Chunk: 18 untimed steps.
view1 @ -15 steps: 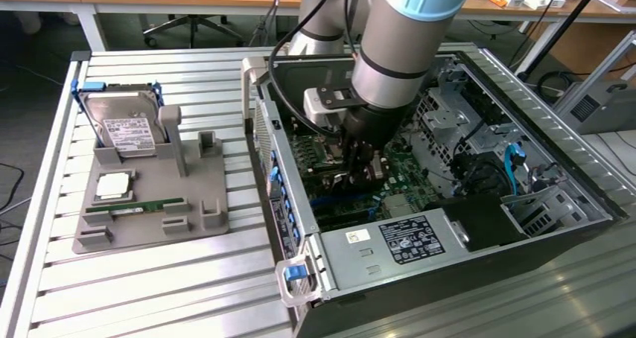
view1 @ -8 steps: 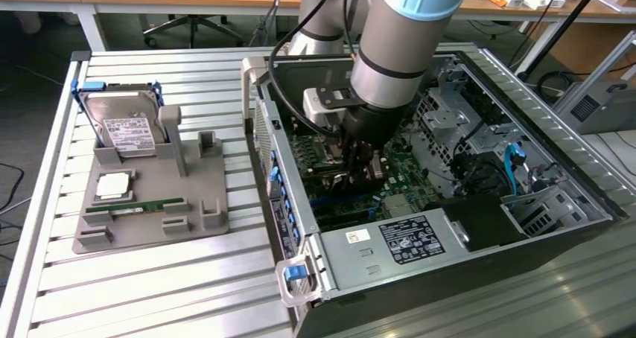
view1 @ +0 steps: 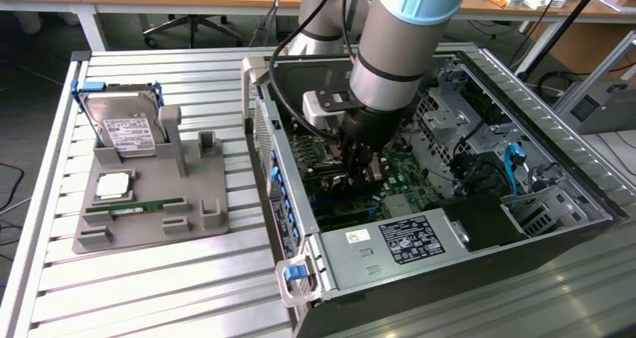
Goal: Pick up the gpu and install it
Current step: 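Insert the gpu into the slot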
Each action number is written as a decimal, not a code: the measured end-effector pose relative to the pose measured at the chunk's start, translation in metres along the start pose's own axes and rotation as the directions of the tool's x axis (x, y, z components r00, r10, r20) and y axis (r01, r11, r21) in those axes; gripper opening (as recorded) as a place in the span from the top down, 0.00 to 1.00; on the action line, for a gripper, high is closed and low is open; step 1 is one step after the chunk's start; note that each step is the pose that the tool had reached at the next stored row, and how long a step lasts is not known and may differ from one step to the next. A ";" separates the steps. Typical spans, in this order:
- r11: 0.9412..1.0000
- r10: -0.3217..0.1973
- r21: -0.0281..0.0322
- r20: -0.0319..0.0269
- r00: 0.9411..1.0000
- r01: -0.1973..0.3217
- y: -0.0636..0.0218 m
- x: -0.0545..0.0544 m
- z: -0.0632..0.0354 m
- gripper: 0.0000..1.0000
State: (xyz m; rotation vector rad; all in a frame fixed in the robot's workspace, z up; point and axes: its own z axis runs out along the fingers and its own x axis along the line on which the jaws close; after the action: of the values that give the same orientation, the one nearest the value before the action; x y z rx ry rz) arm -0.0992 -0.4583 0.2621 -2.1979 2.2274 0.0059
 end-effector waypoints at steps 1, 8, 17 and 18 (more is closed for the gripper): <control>1.000 0.000 0.000 0.000 1.000 0.000 0.0000 0.000 0.0001 0.73; 1.000 0.000 0.000 0.000 1.000 0.000 0.0000 0.000 0.0017 0.73; 1.000 0.000 0.000 0.000 1.000 0.000 0.0000 0.000 0.0020 0.66; 1.000 0.000 0.000 0.000 1.000 0.000 0.0000 0.000 0.0019 0.60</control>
State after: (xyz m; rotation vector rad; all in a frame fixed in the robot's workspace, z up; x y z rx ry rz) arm -0.0992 -0.4583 0.2602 -2.1977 2.2274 0.0059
